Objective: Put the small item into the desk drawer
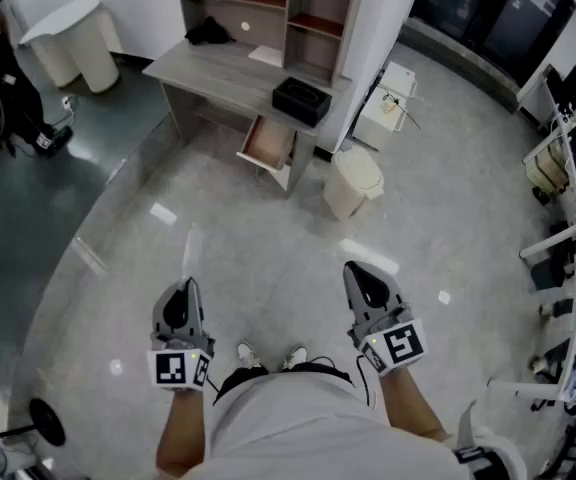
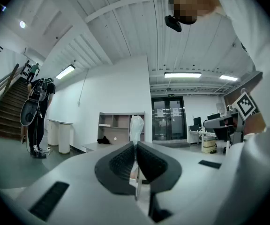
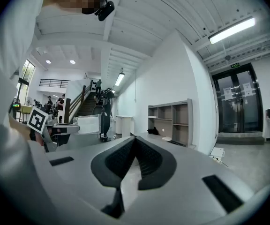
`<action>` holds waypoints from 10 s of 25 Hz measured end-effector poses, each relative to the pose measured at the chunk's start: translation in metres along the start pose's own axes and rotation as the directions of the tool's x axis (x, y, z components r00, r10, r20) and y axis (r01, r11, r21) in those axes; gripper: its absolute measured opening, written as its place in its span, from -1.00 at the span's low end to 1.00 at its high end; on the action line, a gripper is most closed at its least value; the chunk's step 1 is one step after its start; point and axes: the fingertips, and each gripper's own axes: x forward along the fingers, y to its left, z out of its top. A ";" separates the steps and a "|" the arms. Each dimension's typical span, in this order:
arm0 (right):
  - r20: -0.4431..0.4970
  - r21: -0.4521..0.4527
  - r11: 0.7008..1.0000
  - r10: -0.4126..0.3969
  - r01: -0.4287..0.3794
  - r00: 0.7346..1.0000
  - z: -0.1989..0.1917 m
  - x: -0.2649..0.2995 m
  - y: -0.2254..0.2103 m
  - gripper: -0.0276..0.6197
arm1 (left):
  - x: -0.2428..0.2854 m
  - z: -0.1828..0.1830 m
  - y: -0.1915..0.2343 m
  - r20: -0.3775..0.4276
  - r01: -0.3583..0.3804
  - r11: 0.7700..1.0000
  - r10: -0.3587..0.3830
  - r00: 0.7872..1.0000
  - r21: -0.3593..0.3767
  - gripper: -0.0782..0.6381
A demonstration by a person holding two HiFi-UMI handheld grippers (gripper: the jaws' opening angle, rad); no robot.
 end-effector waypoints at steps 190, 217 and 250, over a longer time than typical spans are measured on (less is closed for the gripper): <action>-0.156 0.203 0.967 0.187 -0.154 0.970 -0.126 0.439 -0.256 -0.84 | 0.554 -0.255 0.091 -0.434 0.271 0.837 -0.044 0.900 0.476 -0.27; -0.026 0.076 0.958 0.279 -0.276 0.960 -0.004 0.420 -0.121 -0.84 | 0.344 -0.008 0.176 0.074 -0.103 0.979 0.117 0.990 -0.175 -0.73; 0.060 0.028 0.999 0.018 -0.020 0.998 0.044 0.407 -0.247 -0.84 | 0.326 0.037 0.201 0.084 -0.261 0.964 0.256 0.963 0.046 -0.73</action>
